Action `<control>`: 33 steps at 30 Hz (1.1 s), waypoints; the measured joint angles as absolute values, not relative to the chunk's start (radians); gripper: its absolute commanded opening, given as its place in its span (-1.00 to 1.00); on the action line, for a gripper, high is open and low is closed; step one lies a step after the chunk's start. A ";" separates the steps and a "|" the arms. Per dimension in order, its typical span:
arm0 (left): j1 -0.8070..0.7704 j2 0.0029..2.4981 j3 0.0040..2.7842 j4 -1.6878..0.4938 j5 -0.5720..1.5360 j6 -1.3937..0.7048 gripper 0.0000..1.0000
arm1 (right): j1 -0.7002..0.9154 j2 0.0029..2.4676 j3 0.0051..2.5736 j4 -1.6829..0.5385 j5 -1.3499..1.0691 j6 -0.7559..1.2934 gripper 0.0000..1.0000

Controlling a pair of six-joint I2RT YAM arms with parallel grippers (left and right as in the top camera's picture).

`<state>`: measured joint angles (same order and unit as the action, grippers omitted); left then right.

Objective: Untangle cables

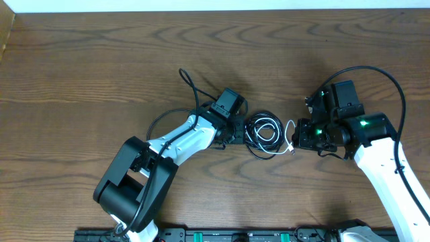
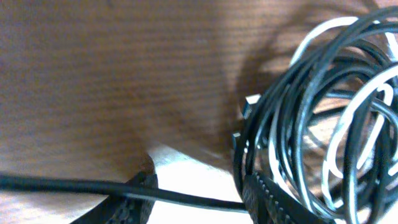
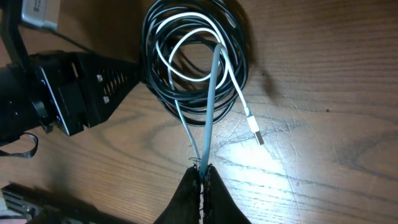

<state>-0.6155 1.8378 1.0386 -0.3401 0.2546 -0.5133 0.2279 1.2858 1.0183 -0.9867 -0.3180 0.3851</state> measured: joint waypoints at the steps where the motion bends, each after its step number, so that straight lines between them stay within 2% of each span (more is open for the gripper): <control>1: -0.616 1.838 1.039 -0.342 0.266 -0.522 0.04 | 0.228 1.286 1.018 -0.985 -0.318 0.385 -0.97; 11: -0.616 1.844 1.056 -0.412 0.331 -0.573 0.03 | 0.228 1.286 1.018 -0.979 -0.318 0.385 -0.97; 20: -0.659 1.844 1.063 -0.417 0.245 -0.671 0.01 | 0.228 1.286 1.018 -0.979 -0.318 0.385 -0.98; 26: -0.709 1.845 1.063 -0.408 0.149 -0.731 -0.23 | 0.228 1.286 1.018 -0.979 -0.318 0.385 -0.97; 33: -0.719 1.891 1.108 -0.396 0.097 -0.752 -0.24 | 0.228 1.286 1.018 -0.979 -0.318 0.385 -0.97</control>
<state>-0.7193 1.8912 1.1080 -0.3962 0.0971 -0.7517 0.2279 1.2858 1.0183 -0.9794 -0.3183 0.3851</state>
